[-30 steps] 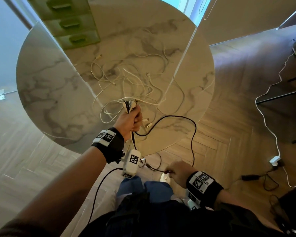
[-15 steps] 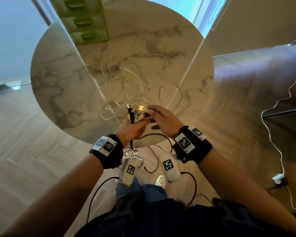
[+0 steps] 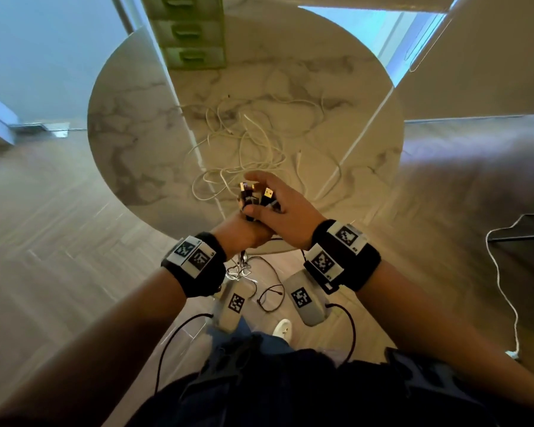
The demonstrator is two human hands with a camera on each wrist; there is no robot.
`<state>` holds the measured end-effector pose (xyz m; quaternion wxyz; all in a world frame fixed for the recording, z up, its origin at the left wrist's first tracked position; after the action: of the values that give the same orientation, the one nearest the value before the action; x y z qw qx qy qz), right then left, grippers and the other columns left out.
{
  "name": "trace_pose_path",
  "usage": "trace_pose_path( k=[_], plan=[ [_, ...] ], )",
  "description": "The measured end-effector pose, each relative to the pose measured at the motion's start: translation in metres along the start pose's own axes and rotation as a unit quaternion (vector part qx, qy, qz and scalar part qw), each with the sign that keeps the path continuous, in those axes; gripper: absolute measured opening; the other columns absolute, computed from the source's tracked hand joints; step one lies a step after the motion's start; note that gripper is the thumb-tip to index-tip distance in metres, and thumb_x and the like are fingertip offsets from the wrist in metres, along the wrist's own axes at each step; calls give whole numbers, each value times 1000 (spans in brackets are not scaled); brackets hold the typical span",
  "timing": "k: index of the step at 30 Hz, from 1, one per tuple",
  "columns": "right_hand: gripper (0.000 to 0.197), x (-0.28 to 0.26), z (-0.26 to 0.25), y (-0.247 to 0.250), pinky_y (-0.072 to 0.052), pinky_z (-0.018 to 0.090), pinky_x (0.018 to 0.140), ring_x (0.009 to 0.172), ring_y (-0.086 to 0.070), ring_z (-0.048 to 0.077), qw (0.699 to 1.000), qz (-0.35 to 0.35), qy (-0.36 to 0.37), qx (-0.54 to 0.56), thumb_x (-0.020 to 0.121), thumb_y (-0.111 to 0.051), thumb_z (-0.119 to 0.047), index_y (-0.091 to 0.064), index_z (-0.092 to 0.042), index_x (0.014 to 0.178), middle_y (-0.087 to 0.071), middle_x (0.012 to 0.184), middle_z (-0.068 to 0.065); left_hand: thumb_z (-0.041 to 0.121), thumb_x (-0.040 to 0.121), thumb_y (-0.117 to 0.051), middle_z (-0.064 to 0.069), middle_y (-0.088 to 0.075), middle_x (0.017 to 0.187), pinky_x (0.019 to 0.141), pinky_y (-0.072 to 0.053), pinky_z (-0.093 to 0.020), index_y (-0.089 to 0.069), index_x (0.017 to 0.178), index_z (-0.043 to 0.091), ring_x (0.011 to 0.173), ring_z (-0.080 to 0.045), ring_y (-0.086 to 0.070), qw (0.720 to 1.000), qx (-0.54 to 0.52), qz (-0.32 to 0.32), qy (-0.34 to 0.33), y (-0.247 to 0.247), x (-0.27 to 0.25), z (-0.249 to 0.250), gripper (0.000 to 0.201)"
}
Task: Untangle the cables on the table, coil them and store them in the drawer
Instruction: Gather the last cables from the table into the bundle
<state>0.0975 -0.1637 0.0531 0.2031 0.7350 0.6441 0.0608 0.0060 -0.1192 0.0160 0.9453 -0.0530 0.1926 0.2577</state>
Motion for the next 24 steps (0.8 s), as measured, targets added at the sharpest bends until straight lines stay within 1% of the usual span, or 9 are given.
trace_pose_path(
  k=[3, 5, 8, 10, 13, 15, 18, 22, 24],
  plan=[
    [38, -7, -18, 0, -44, 29, 101, 104, -60, 9, 996, -52, 58, 31, 85, -59, -13, -52, -16, 123, -63, 105, -6, -1, 72, -55, -12, -47, 79, 61, -33, -29, -50, 76, 12, 74, -25, -41, 998, 60, -25, -25, -10, -9, 11, 15],
    [40, -12, -24, 4, -45, 28, 99, 106, -59, 10, 992, -66, 83, 72, 84, -55, -13, -50, -12, 123, -63, 108, -1, 6, 69, -54, -5, -46, 70, 56, -31, -26, -45, 72, 17, 66, -18, -40, 999, 20, -7, -26, -12, -15, 15, 14],
    [72, -21, -18, 14, -45, 29, 100, 113, -56, 13, 962, -60, 37, 264, 79, -64, -25, -25, -14, 139, -56, 121, 5, 17, 77, -57, 10, -34, 46, 39, -20, -15, -42, 66, 17, 41, -3, -26, 993, -118, 28, -18, -14, -26, 26, 19],
    [92, -33, -10, 8, -46, 24, 96, 110, -57, 4, 944, -115, 19, 309, 71, -76, -27, -17, -19, 140, -55, 123, 7, 19, 87, -60, 12, -31, 42, 36, -22, -13, -47, 61, 19, 36, -1, -25, 982, -175, 62, -38, -13, -30, 34, 29],
    [48, -56, 9, -27, -44, 15, 93, 102, -55, -7, 970, -200, 35, 133, 83, -65, -9, -40, -18, 123, -56, 117, 1, 25, 94, -51, 9, -27, 44, 39, -16, -19, -45, 50, 26, 38, -5, -20, 980, -175, 49, -81, -21, -32, 43, 45],
    [26, -65, 32, -44, -46, 20, 85, 91, -57, 8, 987, -155, 35, 9, 90, -56, -20, -50, -6, 111, -60, 105, 10, 27, 95, -49, 9, -27, 45, 40, -12, -21, -43, 51, 27, 39, -6, -19, 985, -149, 38, -81, -32, -34, 44, 44],
    [13, -78, 68, -53, -36, 3, 68, 82, -50, 22, 986, -154, -12, -60, 97, -41, -11, -48, -6, 106, -57, 96, 14, 23, 99, -44, 10, -26, 44, 41, -10, -23, -41, 48, 27, 38, -6, -18, 987, -139, 44, -71, -41, -39, 47, 51],
    [13, -103, 124, -49, -34, 14, 62, 66, -44, 8, 976, -165, -91, -110, 98, -38, -16, -48, -10, 104, -48, 76, -8, 18, 97, -46, 9, -26, 44, 39, -10, -21, -44, 50, 26, 36, -4, -20, 982, -140, 89, -95, -39, -48, 57, 48],
    [11, -109, 139, -44, -36, 9, 59, 63, -45, 3, 979, -137, -132, -75, 98, -39, -18, -46, -22, 90, -48, 71, -13, 10, 92, -55, 12, -35, 44, 37, -21, -16, -46, 55, 26, 35, -2, -30, 983, -81, 116, -117, -40, -55, 54, 41]
  ],
)
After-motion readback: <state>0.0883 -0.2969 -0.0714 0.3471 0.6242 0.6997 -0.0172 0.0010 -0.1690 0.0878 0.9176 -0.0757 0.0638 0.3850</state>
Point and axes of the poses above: each hand's wrist, its own x-axis towards the middle knuckle, its own y-axis out of the back of the hand, z = x × y, the point moved 3 cm from there along x, towards the middle knuckle
